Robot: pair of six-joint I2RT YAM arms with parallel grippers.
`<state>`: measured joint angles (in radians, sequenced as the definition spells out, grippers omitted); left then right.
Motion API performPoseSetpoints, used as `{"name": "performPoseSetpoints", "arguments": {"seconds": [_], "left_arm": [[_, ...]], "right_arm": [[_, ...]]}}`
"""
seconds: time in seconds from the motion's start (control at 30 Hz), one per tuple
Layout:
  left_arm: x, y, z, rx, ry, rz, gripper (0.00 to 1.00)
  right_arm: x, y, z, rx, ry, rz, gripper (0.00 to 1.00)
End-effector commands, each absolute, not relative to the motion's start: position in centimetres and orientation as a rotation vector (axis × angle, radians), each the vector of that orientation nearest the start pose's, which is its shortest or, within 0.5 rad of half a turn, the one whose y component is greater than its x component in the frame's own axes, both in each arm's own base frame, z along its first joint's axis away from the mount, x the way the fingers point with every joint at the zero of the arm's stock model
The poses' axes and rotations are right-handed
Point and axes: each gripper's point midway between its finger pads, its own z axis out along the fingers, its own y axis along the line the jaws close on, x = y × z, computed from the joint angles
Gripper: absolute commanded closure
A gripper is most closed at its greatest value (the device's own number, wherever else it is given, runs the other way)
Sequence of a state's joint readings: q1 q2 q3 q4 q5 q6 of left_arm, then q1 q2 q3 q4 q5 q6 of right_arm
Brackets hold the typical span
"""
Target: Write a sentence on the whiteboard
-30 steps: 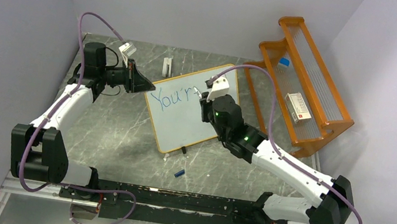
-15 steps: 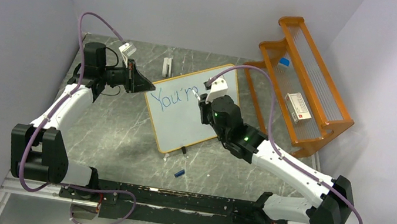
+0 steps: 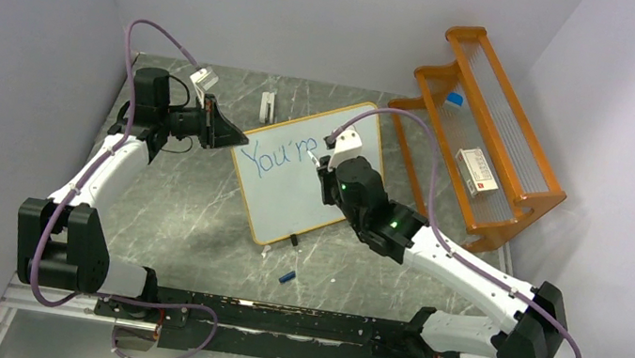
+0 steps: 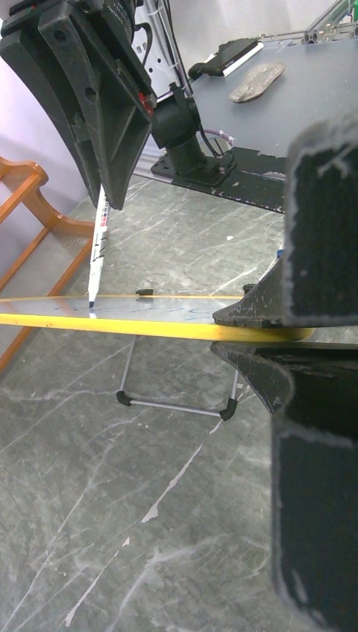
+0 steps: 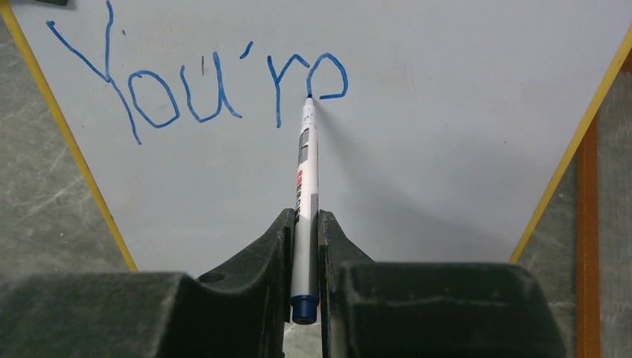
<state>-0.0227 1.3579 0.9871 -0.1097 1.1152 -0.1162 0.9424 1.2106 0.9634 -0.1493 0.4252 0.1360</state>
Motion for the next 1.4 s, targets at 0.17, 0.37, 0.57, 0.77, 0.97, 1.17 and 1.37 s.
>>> {"name": "performPoseSetpoints", "arguments": {"seconds": [0.17, 0.37, 0.57, 0.77, 0.97, 1.17, 1.37], "left_arm": [[32.7, -16.3, 23.5, 0.644, 1.836, -1.182, 0.95], [32.7, -16.3, 23.5, 0.643, 1.837, -1.179, 0.95], [32.7, -16.3, 23.5, 0.645, 1.837, -1.183, 0.95], [32.7, -16.3, 23.5, 0.644, 1.838, -1.184, 0.95], [32.7, -16.3, 23.5, 0.645, 1.837, -1.182, 0.95], [32.7, -16.2, 23.4, 0.644, 1.841, -1.178, 0.95], [32.7, -16.2, 23.5, 0.645, 1.842, -1.175, 0.95]], "right_arm": [[27.2, 25.4, 20.9, -0.517, 1.929, 0.237, 1.00], [27.3, 25.0, 20.7, -0.515, 1.931, 0.211, 1.00], [27.6, 24.3, 20.7, -0.491, 1.926, 0.175, 1.00], [28.0, 24.3, 21.3, -0.471, 1.909, 0.177, 1.00], [28.3, 24.7, 21.8, -0.460, 1.890, 0.193, 1.00], [28.2, 24.4, 22.8, -0.444, 1.868, 0.205, 1.00], [27.7, 23.6, 24.1, -0.440, 1.848, 0.221, 1.00]]}}
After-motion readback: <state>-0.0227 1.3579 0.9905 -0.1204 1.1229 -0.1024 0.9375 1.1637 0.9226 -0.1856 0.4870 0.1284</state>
